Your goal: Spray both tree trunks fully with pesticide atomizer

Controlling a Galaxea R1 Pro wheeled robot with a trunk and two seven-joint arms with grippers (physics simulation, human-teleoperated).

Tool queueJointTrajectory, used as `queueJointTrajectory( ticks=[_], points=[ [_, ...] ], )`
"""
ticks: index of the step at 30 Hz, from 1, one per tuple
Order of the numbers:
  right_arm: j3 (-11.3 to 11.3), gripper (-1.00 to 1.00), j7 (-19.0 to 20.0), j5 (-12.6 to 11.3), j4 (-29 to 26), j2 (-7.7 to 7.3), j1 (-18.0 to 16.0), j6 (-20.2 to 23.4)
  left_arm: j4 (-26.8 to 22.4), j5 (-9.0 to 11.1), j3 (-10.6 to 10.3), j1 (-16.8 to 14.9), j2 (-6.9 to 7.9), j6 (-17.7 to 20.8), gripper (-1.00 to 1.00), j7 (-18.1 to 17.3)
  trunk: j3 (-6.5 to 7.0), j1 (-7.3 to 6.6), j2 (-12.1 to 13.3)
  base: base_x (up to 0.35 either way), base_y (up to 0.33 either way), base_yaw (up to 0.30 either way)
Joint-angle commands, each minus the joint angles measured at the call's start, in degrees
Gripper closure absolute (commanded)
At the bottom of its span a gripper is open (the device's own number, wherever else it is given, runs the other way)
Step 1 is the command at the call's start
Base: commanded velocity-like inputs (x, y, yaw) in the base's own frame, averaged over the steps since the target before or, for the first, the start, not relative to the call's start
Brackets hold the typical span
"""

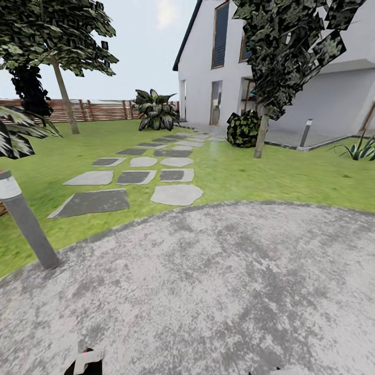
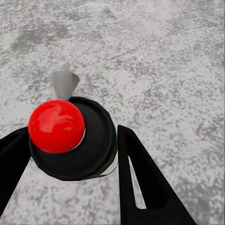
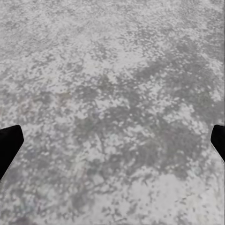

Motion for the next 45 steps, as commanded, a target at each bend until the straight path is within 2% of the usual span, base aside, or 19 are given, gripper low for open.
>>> queueJointTrajectory(
  ticks=[1, 25, 45],
  points=[
    [0.00, -1.00, 0.00, 0.00, -0.01, 0.00, 0.00, 0.00, -0.01, -0.01, 0.00, 0.00, 0.00, 0.00, 1.00, 0.01, 0.07, 0.00, 0.00, 0.336, 0.000, 0.000],
    [-0.09, -1.00, 0.00, -0.09, -0.18, -0.17, 0.00, 0.00, -0.01, 0.01, 0.00, 0.00, 0.00, -0.04, 1.00, 0.01, 0.42, 0.00, 0.00, 0.336, 0.000, 0.000],
    [0.00, -1.00, -0.04, 0.00, -0.04, -0.18, 0.00, 0.00, -0.01, -0.03, 0.00, 0.00, 0.00, -0.05, 1.00, 0.01, 1.70, 0.00, 0.00, 0.336, 0.000, 0.000]
  ],
)
